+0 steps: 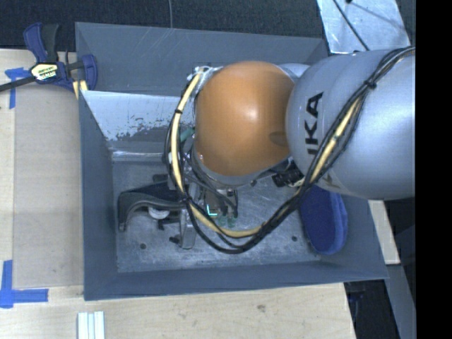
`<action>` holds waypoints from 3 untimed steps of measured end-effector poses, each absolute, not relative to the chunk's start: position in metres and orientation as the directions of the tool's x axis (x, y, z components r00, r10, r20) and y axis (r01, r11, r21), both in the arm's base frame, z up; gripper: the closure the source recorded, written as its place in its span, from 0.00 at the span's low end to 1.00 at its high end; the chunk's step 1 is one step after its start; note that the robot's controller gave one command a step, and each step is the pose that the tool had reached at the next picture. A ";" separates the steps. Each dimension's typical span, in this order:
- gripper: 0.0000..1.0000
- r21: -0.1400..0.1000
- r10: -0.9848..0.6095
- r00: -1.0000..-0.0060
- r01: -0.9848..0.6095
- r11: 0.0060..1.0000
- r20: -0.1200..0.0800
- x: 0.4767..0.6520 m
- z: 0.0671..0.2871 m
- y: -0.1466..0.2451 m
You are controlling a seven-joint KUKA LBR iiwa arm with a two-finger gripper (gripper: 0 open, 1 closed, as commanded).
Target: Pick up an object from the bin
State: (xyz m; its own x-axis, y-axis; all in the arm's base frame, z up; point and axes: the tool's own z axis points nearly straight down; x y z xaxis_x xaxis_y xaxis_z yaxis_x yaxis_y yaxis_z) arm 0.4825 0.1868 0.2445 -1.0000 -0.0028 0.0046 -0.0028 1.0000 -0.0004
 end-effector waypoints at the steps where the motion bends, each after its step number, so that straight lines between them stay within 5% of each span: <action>1: 0.00 -0.002 0.019 -1.000 0.019 1.000 0.004 0.512 0.159 0.181; 2: 0.00 0.008 0.131 -0.991 0.131 0.991 -0.010 0.574 0.076 0.158; 3: 1.00 0.008 0.130 -0.991 0.130 0.991 -0.011 0.574 0.080 0.159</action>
Offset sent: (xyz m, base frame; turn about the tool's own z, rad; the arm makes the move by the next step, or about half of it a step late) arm 0.0294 -0.0050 -0.0810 0.0212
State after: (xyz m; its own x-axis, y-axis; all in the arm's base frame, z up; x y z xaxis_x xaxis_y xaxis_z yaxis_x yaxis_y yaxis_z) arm 0.5743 0.1587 0.0803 -0.9915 0.1300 -0.0107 0.1300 0.9915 0.0076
